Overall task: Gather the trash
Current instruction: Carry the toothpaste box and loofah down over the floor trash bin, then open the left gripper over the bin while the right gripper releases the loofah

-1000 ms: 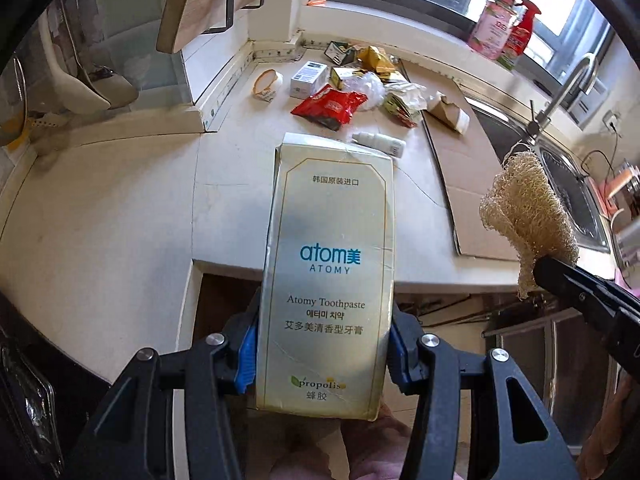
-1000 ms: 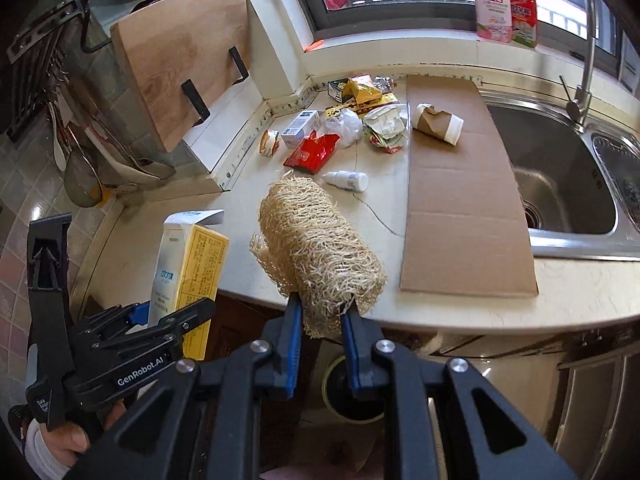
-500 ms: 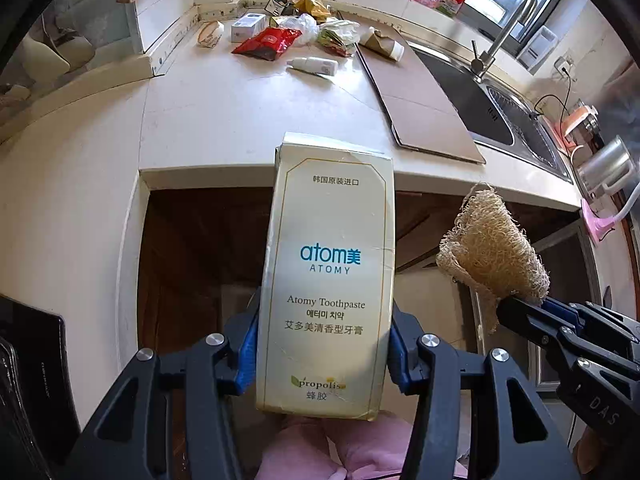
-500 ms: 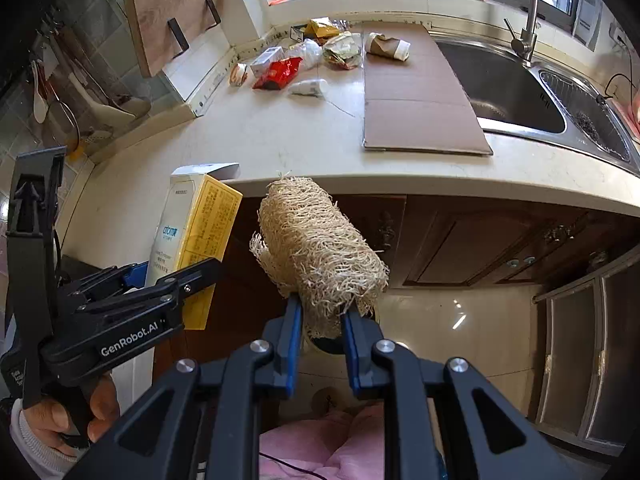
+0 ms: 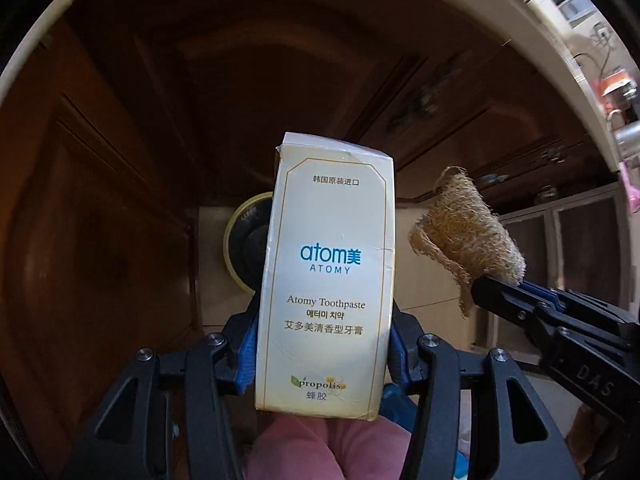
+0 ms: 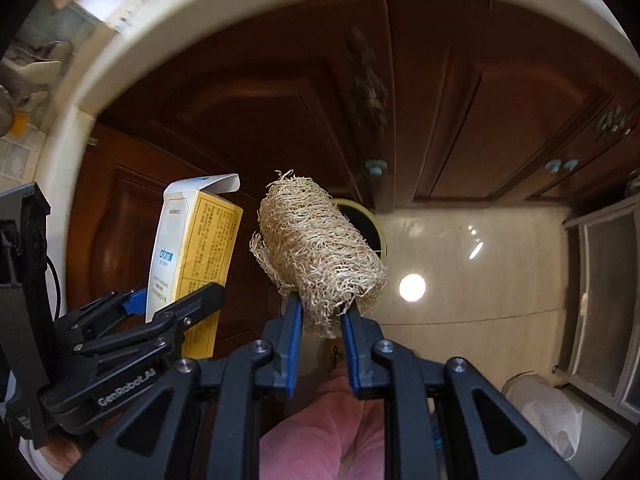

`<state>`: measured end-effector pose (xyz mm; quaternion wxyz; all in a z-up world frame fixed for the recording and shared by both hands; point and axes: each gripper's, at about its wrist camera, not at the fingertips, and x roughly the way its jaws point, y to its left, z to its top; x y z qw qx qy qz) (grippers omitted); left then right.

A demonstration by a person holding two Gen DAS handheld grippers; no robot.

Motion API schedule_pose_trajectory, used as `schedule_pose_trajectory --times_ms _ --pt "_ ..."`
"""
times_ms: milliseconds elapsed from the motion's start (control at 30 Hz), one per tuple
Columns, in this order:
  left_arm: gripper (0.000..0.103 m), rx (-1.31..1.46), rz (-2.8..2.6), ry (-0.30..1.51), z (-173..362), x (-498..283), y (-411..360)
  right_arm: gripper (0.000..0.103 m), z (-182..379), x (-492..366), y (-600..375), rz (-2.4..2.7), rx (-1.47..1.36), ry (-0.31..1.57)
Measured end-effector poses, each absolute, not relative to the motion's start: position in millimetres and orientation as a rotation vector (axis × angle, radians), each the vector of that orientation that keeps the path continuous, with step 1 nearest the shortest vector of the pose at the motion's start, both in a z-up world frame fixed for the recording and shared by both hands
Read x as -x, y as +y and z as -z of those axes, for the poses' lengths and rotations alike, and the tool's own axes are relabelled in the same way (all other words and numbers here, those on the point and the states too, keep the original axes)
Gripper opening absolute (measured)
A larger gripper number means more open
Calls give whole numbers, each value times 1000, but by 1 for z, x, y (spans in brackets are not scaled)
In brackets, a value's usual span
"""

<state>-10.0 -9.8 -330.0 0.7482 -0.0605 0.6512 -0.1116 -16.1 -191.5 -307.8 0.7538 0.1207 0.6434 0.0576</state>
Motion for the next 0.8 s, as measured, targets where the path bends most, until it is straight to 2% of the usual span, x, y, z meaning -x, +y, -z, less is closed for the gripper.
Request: schedule_pose_trajectory --times_ms 200,400,433,500,633,700,800 --pt "50 181 184 1487 439 -8 -3 19 421 1 -193 -102 -245 1437" --pt "54 215 191 1497 501 -18 4 19 515 -24 -183 -116 -232 1501" --pt "55 211 183 1500 507 -19 6 20 523 -28 -180 -125 -236 1503" --pt "69 199 158 1501 516 -21 9 23 534 -39 -174 -135 -250 1510" --pt "74 188 141 1504 522 -18 18 24 546 -51 -173 -145 -276 1529" --pt "83 180 133 1496 522 -23 23 25 545 -53 -173 -141 -282 1532" --pt "85 177 115 1476 516 -21 23 37 540 -54 -174 -163 -296 1530"
